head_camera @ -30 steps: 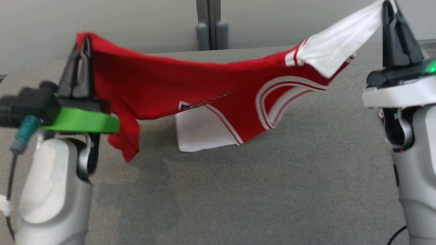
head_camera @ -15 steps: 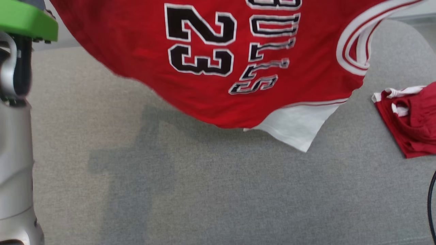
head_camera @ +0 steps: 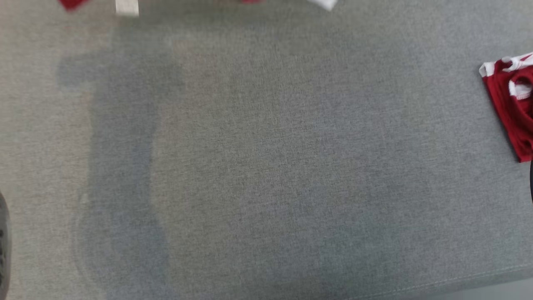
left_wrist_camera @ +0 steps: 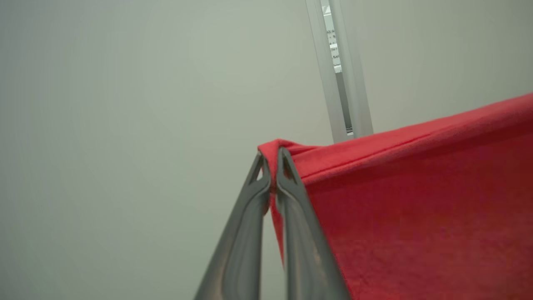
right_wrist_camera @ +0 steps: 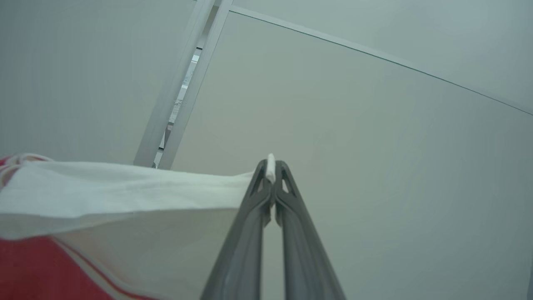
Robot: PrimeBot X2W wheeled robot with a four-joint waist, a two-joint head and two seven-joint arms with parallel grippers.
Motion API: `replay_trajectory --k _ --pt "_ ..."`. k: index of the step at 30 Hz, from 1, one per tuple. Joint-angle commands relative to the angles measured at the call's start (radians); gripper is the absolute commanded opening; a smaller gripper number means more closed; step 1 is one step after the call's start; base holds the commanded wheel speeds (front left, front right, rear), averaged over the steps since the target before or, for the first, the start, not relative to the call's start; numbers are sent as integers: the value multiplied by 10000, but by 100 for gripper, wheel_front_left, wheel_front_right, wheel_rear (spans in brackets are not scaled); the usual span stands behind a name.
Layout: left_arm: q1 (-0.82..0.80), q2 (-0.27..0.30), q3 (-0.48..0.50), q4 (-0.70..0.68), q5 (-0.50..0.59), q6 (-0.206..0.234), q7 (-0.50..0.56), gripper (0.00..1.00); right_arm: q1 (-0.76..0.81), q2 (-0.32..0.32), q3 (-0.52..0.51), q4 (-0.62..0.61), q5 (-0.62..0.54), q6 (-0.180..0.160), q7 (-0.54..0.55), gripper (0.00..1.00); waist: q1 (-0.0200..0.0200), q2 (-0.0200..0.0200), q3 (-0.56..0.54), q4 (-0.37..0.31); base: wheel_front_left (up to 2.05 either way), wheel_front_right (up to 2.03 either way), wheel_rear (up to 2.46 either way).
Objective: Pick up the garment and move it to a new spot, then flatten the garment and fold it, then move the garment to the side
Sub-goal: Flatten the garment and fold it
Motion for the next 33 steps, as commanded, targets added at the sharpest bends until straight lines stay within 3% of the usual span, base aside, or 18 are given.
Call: replay_trajectory --k 1,6,10,15,18,26,33 --pt "-243 22 33 299 62 83 -215 0 -187 63 -194 178 -96 -20 -101 0 -1 -1 926 -280 0 0 0" --pt "-409 -7 190 1090 -193 23 -858 0 -91 163 -489 381 224 -22 -192 0 -1 -1 1125 -255 0 0 0" --pt "765 -114 255 1602 -449 -66 -1265 0 1142 138 -540 74 655 -23 -200 0 -1 -1 1020 -180 0 0 0" --pt "3245 -591 641 1943 -1136 -327 -1520 0 3776 221 -294 -516 1612 -26 -205 0 -1 -1 571 -140 0 0 0" --pt "5032 -875 1066 1450 -1436 -453 -1522 0 5480 328 -215 -747 2276 -28 -205 0 -1 -1 256 -216 0 0 0" --pt "9442 -1993 2040 716 -1330 -442 -1522 0 9792 706 -198 -1146 3291 -31 -207 0 -1 -1 -873 -241 0 0 0" --pt "11489 -2492 2688 634 -1358 -503 -1504 0 12312 1310 -375 -1106 3556 -31 -209 0 -1 -1 -1947 -274 0 0 0"
